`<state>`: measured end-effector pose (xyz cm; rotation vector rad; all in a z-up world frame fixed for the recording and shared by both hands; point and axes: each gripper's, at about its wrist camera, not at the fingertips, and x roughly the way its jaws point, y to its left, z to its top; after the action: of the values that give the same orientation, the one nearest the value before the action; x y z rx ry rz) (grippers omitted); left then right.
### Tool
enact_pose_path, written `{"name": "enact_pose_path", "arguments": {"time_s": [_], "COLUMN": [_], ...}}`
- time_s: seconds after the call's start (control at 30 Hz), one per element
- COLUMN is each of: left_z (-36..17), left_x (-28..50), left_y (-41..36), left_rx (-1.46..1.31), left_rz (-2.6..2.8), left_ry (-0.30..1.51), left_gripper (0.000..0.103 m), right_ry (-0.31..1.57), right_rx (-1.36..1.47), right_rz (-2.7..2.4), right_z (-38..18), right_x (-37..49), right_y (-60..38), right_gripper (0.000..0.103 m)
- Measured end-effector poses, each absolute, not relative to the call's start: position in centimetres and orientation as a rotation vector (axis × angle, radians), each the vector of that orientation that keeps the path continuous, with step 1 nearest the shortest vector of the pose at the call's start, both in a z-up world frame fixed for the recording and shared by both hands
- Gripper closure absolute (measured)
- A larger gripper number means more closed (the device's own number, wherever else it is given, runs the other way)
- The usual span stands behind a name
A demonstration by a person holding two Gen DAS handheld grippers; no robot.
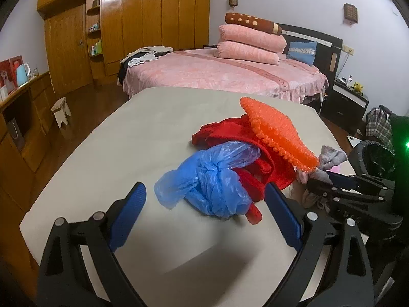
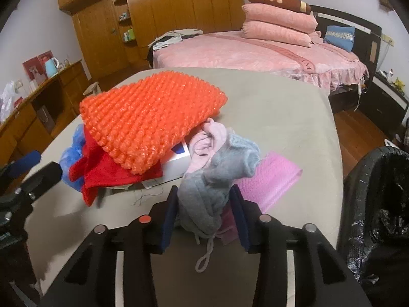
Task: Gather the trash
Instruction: 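Grasp the grey sock with the right gripper and lift it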
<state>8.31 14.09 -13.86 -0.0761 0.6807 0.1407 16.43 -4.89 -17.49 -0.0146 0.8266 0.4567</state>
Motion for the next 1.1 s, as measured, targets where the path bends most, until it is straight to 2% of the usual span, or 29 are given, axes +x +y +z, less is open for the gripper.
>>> {"name": "enact_pose_path", "arguments": {"time_s": [0.6, 0.67, 1.0, 1.1], "left_z": [-12.2, -11.9, -10.9, -11.5], "left_x": [8.8, 9.3, 13.7, 15.1], "left_y": [11.3, 10.9, 9.7, 9.5], "left_rx": [-0.07, -0.07, -0.092, -0.083], "left_rz": [0.073, 0.057, 0.032, 0.026], "left_ry": [0.636, 0.628, 0.626, 0.655], "left_gripper": [0.012, 0.019, 0.025, 0.037], "right_ry": [0.672, 0.669, 0.663, 0.662], "right_rx": [0.052, 0.057, 0.057, 0.058], "right_rz": [0.504, 0.484, 0.438, 0.437], "right_z": [-11.7, -11.5, -11.0, -11.0], "right_x": [14.3, 14.5, 15.8, 15.9], "right_y": [-9.1, -9.5, -10.8, -11.0], "right_gripper": [0.065, 0.065, 0.065, 0.064]}}
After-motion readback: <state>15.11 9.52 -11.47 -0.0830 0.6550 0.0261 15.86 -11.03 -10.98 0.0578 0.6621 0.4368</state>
